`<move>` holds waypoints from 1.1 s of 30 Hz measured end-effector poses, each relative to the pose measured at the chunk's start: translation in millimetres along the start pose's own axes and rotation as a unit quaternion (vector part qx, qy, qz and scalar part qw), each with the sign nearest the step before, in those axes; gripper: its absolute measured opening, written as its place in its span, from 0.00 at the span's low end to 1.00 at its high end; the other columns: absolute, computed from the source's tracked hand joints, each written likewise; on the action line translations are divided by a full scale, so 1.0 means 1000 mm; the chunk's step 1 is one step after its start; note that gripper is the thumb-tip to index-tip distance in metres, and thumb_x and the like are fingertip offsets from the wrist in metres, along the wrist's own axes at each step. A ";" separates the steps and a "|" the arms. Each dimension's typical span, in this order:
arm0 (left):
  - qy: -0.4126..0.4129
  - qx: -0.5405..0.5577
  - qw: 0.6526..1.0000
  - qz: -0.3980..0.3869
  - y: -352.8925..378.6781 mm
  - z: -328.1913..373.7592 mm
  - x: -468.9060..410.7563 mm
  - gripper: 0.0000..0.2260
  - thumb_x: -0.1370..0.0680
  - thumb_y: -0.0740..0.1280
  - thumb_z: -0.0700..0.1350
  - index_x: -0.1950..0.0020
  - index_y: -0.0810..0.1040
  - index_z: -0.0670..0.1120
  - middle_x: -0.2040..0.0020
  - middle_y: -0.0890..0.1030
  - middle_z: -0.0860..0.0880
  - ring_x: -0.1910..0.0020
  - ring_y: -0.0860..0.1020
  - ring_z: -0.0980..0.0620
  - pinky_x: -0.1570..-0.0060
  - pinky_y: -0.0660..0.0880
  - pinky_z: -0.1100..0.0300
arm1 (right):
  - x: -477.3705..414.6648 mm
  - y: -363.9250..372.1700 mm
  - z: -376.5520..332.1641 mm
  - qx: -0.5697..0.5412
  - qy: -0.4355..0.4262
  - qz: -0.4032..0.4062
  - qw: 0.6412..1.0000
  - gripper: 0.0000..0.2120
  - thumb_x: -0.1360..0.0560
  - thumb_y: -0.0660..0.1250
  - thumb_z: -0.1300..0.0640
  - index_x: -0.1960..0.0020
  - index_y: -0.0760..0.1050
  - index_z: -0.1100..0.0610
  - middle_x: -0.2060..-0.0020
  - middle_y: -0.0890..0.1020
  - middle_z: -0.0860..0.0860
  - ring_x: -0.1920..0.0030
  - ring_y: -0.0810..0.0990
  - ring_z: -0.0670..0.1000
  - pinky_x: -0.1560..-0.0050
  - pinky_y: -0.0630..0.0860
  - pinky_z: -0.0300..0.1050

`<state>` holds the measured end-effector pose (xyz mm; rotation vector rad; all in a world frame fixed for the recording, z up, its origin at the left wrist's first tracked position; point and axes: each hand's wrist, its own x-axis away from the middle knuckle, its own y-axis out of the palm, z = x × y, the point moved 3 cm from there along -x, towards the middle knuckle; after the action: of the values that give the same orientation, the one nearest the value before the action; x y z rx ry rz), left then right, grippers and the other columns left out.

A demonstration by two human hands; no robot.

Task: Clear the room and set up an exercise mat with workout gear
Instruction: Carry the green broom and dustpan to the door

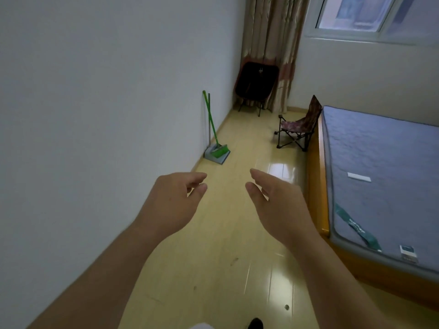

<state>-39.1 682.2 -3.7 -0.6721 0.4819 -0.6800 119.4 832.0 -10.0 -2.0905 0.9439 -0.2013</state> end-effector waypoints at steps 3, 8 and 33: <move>-0.022 -0.002 1.000 0.012 0.016 0.016 -0.051 0.13 0.20 0.68 0.49 0.36 0.81 0.53 0.43 0.83 0.58 0.50 0.79 0.67 0.45 0.70 0.76 | -0.060 -0.017 0.022 0.001 -0.017 -0.021 1.000 0.22 0.18 0.61 0.45 0.25 0.69 0.45 0.33 0.79 0.45 0.39 0.79 0.43 0.39 0.70 0.36; -0.062 0.031 0.997 0.047 0.046 0.030 -0.141 0.12 0.20 0.69 0.47 0.37 0.82 0.51 0.47 0.83 0.60 0.55 0.76 0.76 0.53 0.66 0.84 | -0.169 -0.033 0.057 -0.015 -0.033 -0.033 0.999 0.21 0.18 0.62 0.46 0.26 0.70 0.46 0.36 0.81 0.47 0.45 0.81 0.45 0.46 0.71 0.35; -0.071 0.077 0.993 0.060 0.195 0.007 -0.663 0.12 0.20 0.69 0.44 0.37 0.82 0.48 0.50 0.82 0.59 0.55 0.77 0.77 0.55 0.68 0.83 | -0.696 -0.026 0.200 0.004 -0.045 -0.044 0.998 0.22 0.18 0.63 0.45 0.25 0.70 0.46 0.34 0.79 0.44 0.38 0.80 0.46 0.36 0.77 0.47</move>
<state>-409.0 1266.3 -10.3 -0.5362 0.3323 -0.5466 -270.5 1442.7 -2.3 -2.1173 0.7970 -0.1547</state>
